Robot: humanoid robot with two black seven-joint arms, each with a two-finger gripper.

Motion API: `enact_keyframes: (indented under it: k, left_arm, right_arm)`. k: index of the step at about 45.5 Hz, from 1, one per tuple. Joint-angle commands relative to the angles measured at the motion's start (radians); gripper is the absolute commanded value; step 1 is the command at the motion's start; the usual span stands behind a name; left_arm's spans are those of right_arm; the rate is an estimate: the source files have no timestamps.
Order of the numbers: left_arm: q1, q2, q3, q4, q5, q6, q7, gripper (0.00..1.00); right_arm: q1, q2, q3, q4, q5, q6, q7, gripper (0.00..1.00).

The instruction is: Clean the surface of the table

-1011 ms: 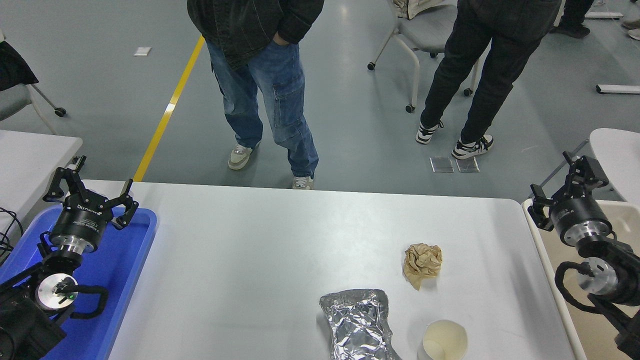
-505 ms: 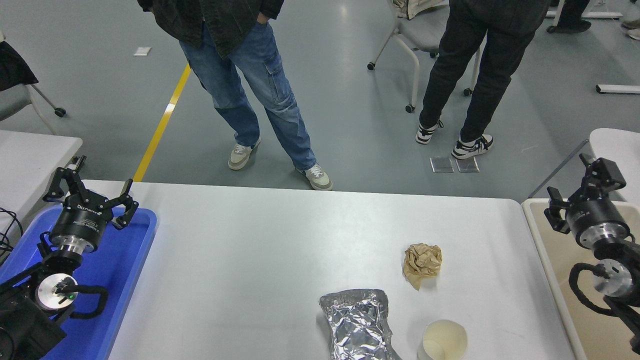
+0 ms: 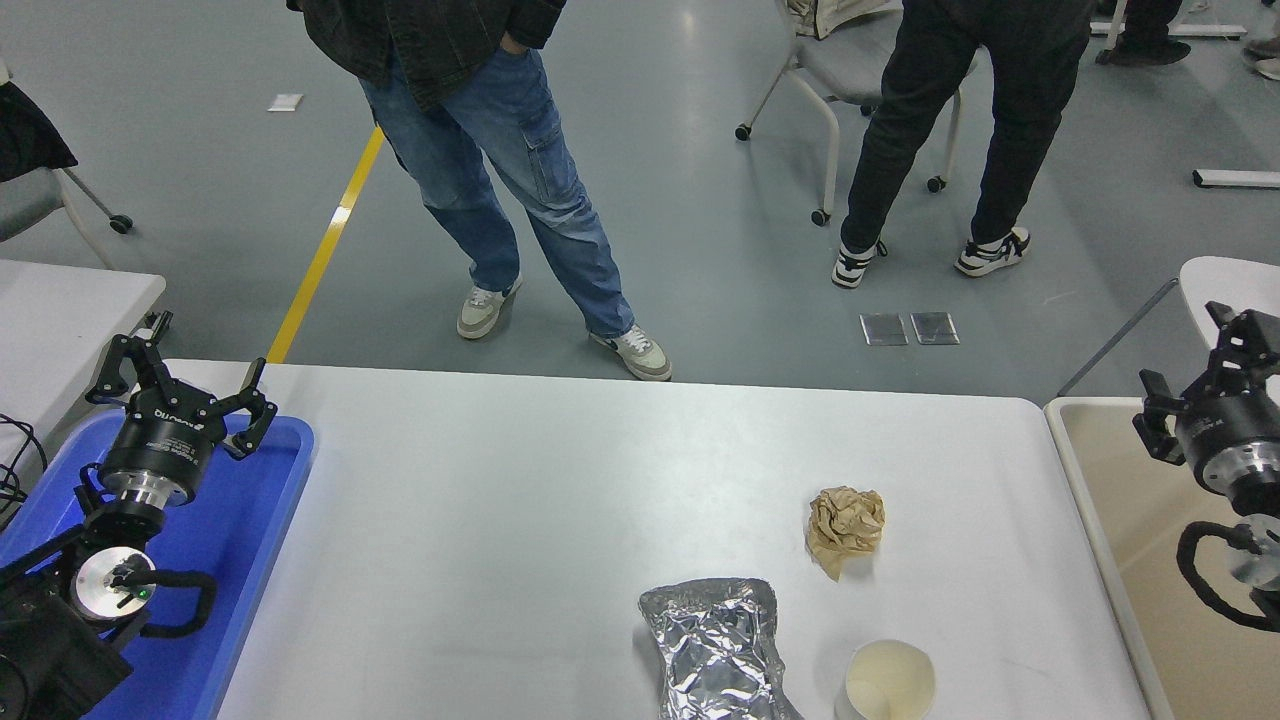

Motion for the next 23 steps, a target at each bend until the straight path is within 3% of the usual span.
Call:
enact_keyframes:
  k: [1, 8, 15, 23]
  left_arm:
    - [0.000, 0.000, 0.000, 0.000, 0.000, 0.000, 0.000, 1.00]
    - [0.000, 0.000, 0.000, 0.000, 0.000, 0.000, 0.000, 1.00]
    - [0.000, 0.000, 0.000, 0.000, 0.000, 0.000, 0.000, 1.00]
    - [0.000, 0.000, 0.000, 0.000, 0.000, 0.000, 0.000, 1.00]
  right_arm:
    - [0.121, -0.083, -0.281, 0.000, 0.001, 0.011, -0.072, 0.98]
    - [0.311, -0.152, -0.599, -0.006, 0.022, 0.063, -0.191, 0.98]
    - [0.425, -0.209, -0.700, -0.004, 0.022, 0.078, -0.311, 0.98]
    - [0.556, -0.255, -0.854, -0.003, -0.058, 0.161, -0.350, 0.98]
